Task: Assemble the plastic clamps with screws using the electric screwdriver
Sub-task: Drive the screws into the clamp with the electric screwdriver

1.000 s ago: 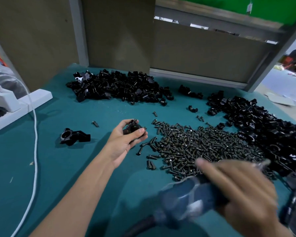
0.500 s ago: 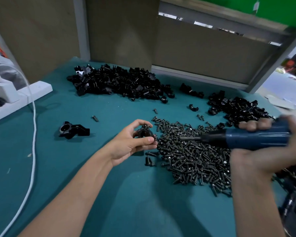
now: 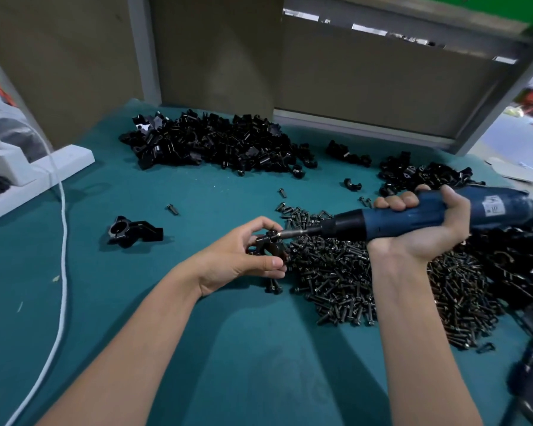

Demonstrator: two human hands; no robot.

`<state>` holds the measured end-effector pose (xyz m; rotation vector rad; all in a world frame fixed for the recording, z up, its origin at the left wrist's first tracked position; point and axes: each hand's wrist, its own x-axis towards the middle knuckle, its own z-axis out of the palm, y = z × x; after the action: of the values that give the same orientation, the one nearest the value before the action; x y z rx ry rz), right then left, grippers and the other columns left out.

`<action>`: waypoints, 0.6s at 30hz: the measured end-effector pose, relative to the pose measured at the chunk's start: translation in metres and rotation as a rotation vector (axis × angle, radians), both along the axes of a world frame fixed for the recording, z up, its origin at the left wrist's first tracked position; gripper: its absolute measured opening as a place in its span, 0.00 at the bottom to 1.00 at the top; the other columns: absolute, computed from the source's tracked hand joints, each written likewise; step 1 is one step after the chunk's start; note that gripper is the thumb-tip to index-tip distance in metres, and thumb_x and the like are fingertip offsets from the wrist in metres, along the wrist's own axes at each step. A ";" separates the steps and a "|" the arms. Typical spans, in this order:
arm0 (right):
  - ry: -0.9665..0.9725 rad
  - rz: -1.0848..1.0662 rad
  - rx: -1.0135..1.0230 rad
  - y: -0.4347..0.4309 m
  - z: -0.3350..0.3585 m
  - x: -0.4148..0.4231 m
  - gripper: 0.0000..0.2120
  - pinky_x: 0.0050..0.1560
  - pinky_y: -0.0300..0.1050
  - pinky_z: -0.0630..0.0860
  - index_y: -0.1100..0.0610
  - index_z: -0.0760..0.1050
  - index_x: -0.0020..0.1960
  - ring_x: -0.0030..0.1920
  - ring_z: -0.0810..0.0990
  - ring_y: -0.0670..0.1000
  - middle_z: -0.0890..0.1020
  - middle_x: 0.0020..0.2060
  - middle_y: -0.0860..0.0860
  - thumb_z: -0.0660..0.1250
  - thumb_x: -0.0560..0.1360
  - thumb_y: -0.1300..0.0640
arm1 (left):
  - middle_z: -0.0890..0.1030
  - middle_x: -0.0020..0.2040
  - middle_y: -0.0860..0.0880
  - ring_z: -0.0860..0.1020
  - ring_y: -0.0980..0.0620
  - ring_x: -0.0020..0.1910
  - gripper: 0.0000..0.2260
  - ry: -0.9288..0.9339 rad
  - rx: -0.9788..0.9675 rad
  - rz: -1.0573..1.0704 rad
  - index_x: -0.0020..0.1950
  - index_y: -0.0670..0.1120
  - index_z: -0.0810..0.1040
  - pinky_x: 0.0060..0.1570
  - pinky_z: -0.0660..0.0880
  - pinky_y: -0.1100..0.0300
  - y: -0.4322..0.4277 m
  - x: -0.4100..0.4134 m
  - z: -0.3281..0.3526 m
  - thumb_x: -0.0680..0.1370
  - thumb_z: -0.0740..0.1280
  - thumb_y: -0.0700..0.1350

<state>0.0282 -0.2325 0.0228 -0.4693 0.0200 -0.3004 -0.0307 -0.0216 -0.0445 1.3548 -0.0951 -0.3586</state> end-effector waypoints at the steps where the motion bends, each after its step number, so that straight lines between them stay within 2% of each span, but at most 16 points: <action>1: -0.008 -0.004 -0.008 0.003 0.000 -0.001 0.11 0.30 0.38 0.68 0.56 0.70 0.37 0.23 0.68 0.47 0.69 0.25 0.47 0.59 0.74 0.51 | 0.77 0.54 0.41 0.83 0.38 0.50 0.19 -0.003 0.006 -0.002 0.58 0.49 0.75 0.60 0.78 0.48 0.000 0.000 0.000 0.71 0.74 0.36; 5: -0.019 0.030 -0.008 0.000 0.000 0.000 0.10 0.30 0.37 0.67 0.56 0.70 0.36 0.23 0.67 0.47 0.69 0.25 0.47 0.60 0.73 0.51 | 0.77 0.51 0.41 0.84 0.41 0.47 0.17 -0.029 0.010 -0.005 0.58 0.46 0.75 0.53 0.81 0.52 0.000 0.000 -0.001 0.74 0.71 0.32; 11: -0.019 0.023 -0.017 0.001 -0.001 0.000 0.09 0.29 0.37 0.67 0.56 0.70 0.35 0.23 0.67 0.47 0.69 0.24 0.47 0.62 0.68 0.51 | 0.77 0.52 0.41 0.84 0.42 0.46 0.17 -0.041 0.054 -0.012 0.61 0.40 0.73 0.50 0.82 0.53 -0.002 -0.003 0.000 0.75 0.70 0.30; 18: 0.006 0.014 0.021 -0.003 -0.008 0.001 0.13 0.29 0.37 0.67 0.56 0.69 0.34 0.23 0.67 0.47 0.69 0.24 0.47 0.59 0.74 0.52 | 0.82 0.48 0.43 0.85 0.39 0.47 0.16 -0.030 0.094 -0.001 0.60 0.41 0.75 0.48 0.82 0.56 -0.004 -0.004 -0.001 0.74 0.72 0.32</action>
<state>0.0296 -0.2353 0.0152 -0.4495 0.0261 -0.2851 -0.0349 -0.0254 -0.0451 1.4533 -0.1048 -0.3477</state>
